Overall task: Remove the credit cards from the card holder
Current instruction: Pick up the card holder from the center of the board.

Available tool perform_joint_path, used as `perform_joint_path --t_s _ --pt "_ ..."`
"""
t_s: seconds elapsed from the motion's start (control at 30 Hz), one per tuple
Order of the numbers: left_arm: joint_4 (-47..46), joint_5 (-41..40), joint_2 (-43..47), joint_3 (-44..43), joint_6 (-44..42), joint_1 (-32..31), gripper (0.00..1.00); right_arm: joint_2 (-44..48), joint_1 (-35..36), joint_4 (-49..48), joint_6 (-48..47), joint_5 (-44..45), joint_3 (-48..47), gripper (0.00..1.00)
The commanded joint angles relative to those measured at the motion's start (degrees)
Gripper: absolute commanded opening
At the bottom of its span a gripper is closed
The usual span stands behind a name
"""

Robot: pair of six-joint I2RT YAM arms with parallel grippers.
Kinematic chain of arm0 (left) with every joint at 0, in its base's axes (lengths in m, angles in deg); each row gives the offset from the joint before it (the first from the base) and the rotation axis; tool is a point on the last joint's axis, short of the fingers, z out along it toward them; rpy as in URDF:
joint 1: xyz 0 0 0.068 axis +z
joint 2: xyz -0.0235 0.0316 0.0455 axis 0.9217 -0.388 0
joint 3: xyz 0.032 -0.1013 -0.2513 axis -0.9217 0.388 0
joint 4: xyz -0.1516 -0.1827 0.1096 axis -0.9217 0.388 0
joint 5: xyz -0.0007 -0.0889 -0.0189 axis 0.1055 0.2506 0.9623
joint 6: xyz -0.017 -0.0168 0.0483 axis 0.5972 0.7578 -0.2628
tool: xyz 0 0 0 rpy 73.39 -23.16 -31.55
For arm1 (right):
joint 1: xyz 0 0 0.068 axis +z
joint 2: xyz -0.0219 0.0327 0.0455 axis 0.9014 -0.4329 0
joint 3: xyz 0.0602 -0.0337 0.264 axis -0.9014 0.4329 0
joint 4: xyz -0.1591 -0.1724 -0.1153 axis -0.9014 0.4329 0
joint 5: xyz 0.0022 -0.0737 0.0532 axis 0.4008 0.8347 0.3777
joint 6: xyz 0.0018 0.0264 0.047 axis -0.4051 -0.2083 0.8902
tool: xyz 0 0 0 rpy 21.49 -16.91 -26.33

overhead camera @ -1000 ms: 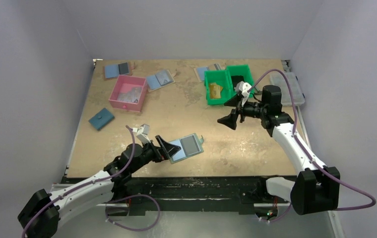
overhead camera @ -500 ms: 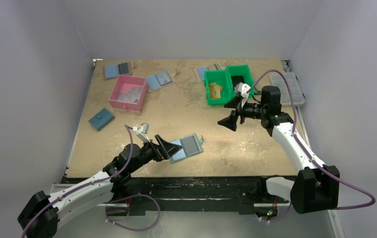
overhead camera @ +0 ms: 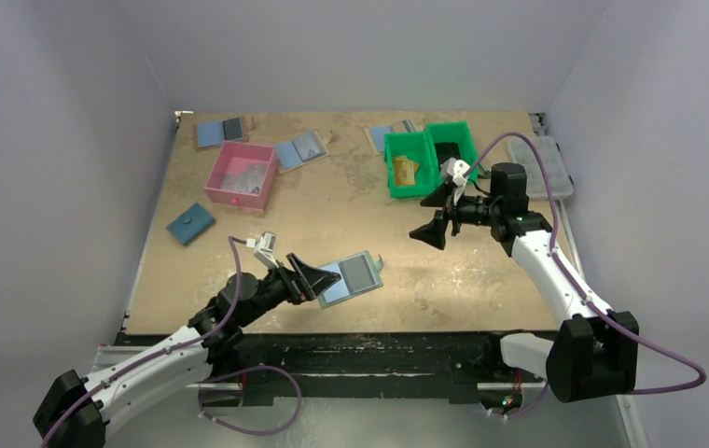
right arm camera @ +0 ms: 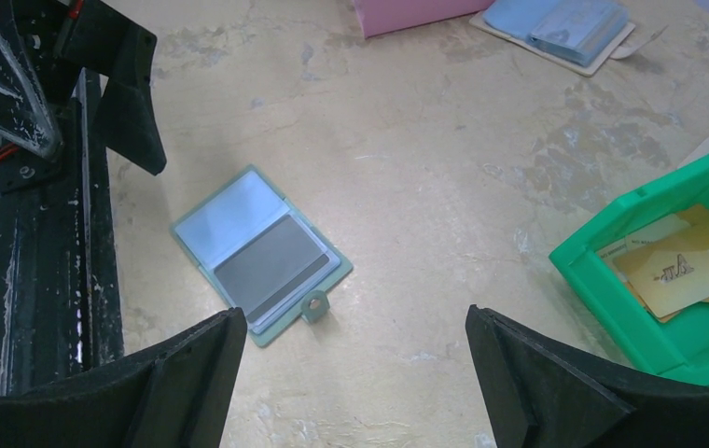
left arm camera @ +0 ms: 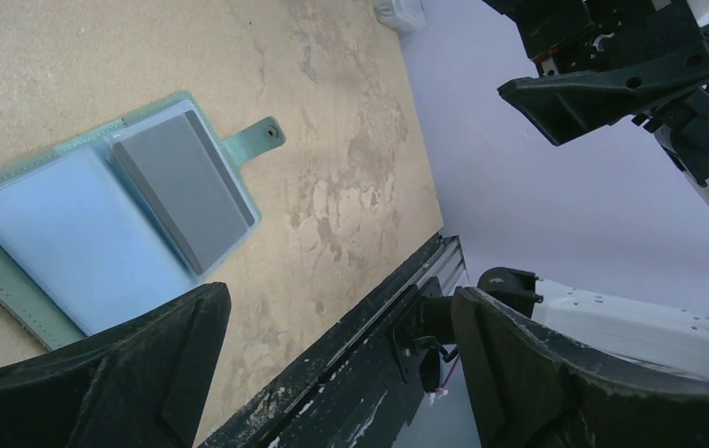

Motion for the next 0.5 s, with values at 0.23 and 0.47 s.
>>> perform_joint_path --t_s 0.23,0.47 --pt "-6.5 1.3 -4.6 -0.7 -1.3 -0.4 0.96 -1.2 -0.1 1.0 -1.9 -1.9 -2.7 0.99" --pt "-8.4 1.0 -4.6 0.3 -1.7 -0.3 0.96 -2.7 0.0 1.6 -2.2 -2.4 -2.9 0.99"
